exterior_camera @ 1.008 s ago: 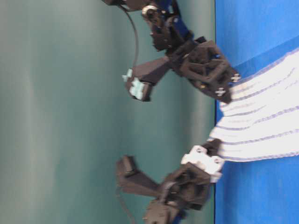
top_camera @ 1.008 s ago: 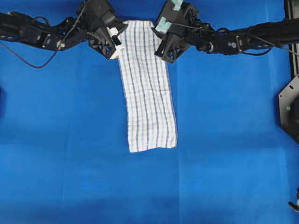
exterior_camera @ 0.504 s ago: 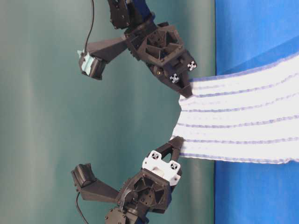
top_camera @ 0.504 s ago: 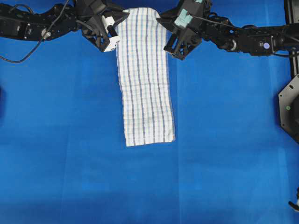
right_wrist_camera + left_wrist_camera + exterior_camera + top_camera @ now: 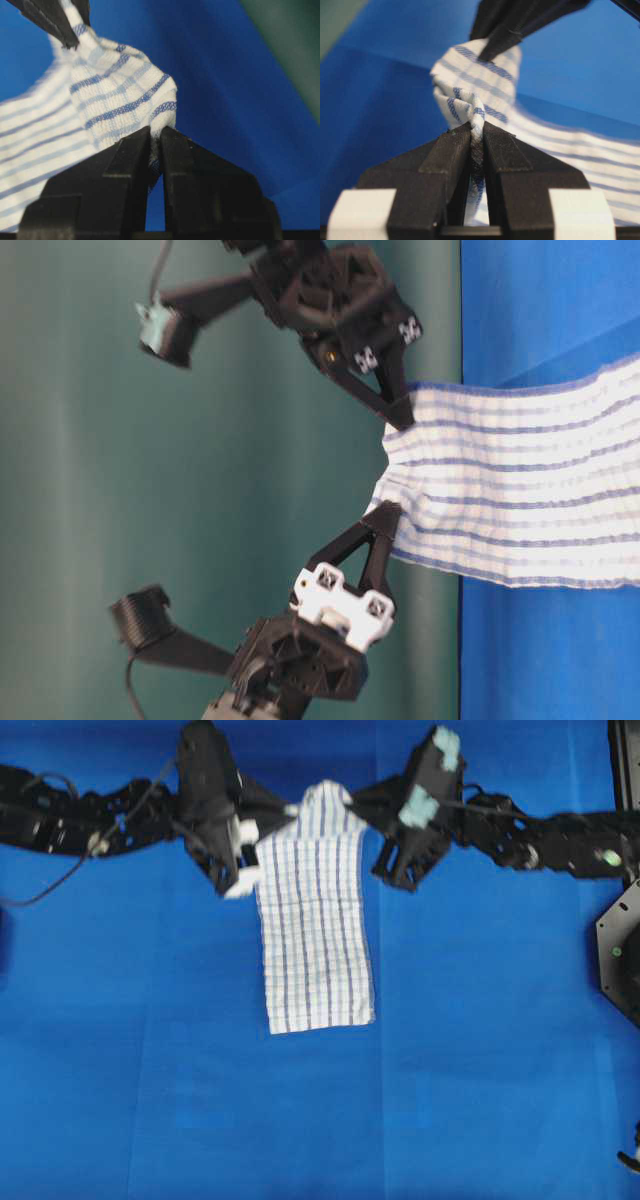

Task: Fold the blue towel.
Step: 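Lift the top end and fold it down onto the bottom half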

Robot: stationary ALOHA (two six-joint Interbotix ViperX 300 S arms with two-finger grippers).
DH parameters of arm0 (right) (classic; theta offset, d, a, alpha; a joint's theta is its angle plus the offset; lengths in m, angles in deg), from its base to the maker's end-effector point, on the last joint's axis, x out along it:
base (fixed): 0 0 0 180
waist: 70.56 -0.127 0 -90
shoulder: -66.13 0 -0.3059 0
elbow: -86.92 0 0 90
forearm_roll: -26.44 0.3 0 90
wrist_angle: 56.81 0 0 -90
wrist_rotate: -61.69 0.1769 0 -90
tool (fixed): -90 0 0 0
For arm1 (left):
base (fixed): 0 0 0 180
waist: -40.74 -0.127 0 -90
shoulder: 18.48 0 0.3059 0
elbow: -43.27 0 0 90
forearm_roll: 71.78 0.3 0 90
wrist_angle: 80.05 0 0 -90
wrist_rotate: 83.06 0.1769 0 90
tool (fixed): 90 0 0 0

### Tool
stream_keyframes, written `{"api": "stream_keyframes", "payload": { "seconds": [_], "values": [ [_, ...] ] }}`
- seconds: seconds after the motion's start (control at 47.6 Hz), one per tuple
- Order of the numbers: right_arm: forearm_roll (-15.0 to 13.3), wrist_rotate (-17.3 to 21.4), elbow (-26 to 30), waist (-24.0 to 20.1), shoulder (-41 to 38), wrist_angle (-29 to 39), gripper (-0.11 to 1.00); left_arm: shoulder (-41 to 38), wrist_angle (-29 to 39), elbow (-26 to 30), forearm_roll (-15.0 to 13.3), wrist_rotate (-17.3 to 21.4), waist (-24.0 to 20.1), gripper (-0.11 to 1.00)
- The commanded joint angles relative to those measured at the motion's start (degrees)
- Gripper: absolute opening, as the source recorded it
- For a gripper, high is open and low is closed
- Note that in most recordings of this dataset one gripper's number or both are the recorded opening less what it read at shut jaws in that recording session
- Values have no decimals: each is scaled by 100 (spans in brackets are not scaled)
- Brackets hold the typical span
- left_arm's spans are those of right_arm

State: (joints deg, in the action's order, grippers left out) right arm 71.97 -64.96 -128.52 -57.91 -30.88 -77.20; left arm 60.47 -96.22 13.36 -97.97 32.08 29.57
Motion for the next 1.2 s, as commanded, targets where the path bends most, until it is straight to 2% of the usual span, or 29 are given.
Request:
{"api": "stream_keyframes", "payload": {
  "seconds": [0.0, 0.147, 0.336, 0.525, 0.63, 0.735, 1.176],
  "values": [
    [114, 9, -97, -308, 369, -35, -2, 220, -35, 0, 18, -18, 360, 5],
    [378, 9, -325, -835, 624, -44, -2, 255, -53, -79, 18, -97, 888, 5],
    [879, 9, -501, -1582, 721, -44, -2, 290, -62, -202, 18, -255, 1433, 5],
    [1266, 9, -519, -2180, 686, -44, -2, 290, -53, -272, 18, -527, 1784, 4],
    [1441, 9, -536, -2347, 633, -44, -2, 255, -53, -290, 18, -633, 1898, 5],
    [1512, 9, -527, -2399, 545, -18, -2, 220, -53, -290, 18, -677, 1969, 5],
    [1512, 9, -378, -2496, 316, 299, -1, 176, -18, -360, 18, -721, 2048, 5]
  ]
}}
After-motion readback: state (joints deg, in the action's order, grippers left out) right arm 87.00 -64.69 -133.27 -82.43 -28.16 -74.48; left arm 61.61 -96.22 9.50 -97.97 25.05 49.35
